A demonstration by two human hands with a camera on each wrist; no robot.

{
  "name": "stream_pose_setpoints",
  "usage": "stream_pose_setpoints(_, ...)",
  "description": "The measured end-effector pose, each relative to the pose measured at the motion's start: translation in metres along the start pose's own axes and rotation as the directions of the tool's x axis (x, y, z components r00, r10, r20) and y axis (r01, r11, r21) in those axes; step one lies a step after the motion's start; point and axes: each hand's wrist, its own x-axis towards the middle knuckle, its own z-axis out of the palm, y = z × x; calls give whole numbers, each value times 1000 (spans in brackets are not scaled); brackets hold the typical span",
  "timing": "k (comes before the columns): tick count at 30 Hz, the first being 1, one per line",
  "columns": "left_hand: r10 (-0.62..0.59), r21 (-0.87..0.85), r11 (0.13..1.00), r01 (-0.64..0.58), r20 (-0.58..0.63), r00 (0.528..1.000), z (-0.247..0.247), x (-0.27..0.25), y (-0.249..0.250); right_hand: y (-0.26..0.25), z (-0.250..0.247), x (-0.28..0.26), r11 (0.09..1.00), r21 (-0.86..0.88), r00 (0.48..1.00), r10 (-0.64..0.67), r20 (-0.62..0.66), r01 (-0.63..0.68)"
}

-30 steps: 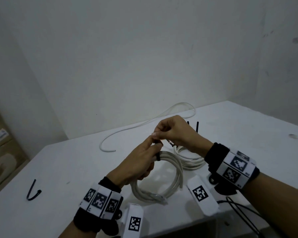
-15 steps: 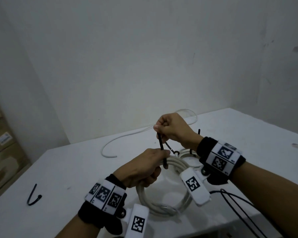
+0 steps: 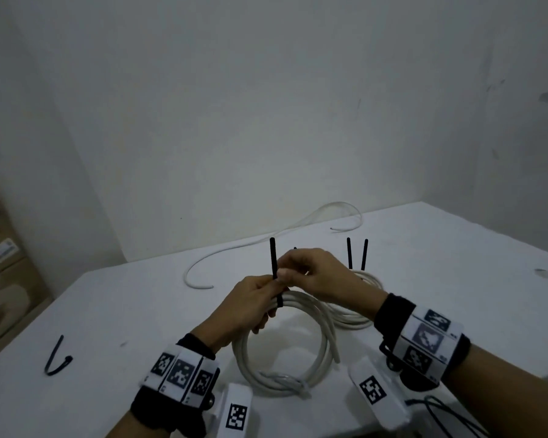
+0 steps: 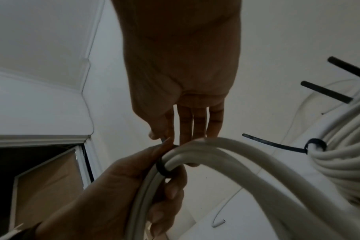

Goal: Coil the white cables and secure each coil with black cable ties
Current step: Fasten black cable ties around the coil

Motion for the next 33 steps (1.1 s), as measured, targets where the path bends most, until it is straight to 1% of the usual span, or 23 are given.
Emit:
stream_pose_setpoints(1, 21, 7, 1000, -21, -14, 1000, 1, 1, -1, -2, 1, 0, 998, -68, 1000, -19, -18, 17)
stream_pose_setpoints(4, 70, 22, 997, -70, -26, 997, 2, 3, -2, -6, 2, 3, 990, -132, 992, -68, -103, 54)
stream_pose_setpoints(8, 120, 103, 988, -114, -55, 991, 3, 3, 0, -3, 9, -4, 986, -132, 978, -127, -166, 106)
stream_pose_setpoints(10, 137, 103, 986, -129, -75, 988, 3, 4, -4, -2, 12, -9, 994, -80, 983, -87, -163, 74)
stream_pose_setpoints(12, 127, 71, 990, -121, -91, 988, 2, 6, -10, 4, 14, -15, 999, -14, 993, 31, -115, -33)
stream_pose_setpoints(13, 115, 42, 993, -112, -97, 989, 0, 7, -14, 9, 14, -20, 993, 26, 992, 115, -49, -114)
stream_pose_setpoints(14, 101, 6, 995, -100, -101, 990, -1, 8, -18, 14, 14, -25, 976, 86, 979, 199, 45, -202)
stream_pose_setpoints(15, 83, -35, 996, -87, -104, 991, -3, 8, -21, 19, 14, -32, 944, 174, 955, 259, 143, -282)
stream_pose_setpoints(16, 66, -76, 994, -74, -109, 992, -5, 9, -24, 24, 14, -39, 899, 275, 933, 288, 217, -341)
stream_pose_setpoints(17, 51, -114, 991, -64, -117, 992, -6, 9, -27, 29, 14, -45, 850, 367, 920, 297, 256, -377)
stream_pose_setpoints(18, 41, -147, 987, -61, -130, 991, -7, 10, -30, 32, 14, -50, 809, 436, 914, 302, 269, -396)
stream_pose_setpoints(20, 33, -195, 979, -62, -152, 988, -6, 12, -33, 36, 18, -55, 752, 515, 911, 321, 258, -411)
stream_pose_setpoints(22, 31, -223, 972, -68, -167, 985, -3, 13, -35, 39, 22, -56, 718, 556, 908, 342, 242, -419)
stream_pose_setpoints(25, 37, -216, 973, -79, -191, 981, 0, 12, -35, 39, 22, -57, 689, 592, 907, 340, 247, -419)
stream_pose_setpoints(27, 41, -183, 980, -80, -211, 977, 0, 13, -34, 37, 21, -56, 707, 571, 908, 346, 235, -417)
stream_pose_setpoints(29, 28, -153, 986, -71, -269, 963, 3, 14, -34, 36, 24, -55, 770, 508, 921, 353, 165, -386)
stream_pose_setpoints(31, 0, -166, 984, -58, -332, 943, 7, 14, -34, 34, 27, -53, 861, 382, 939, 339, 63, -337)
stream_pose_setpoints(33, -26, -174, 984, -44, -376, 926, 10, 15, -33, 32, 30, -52, 923, 229, 948, 317, 7, -310)
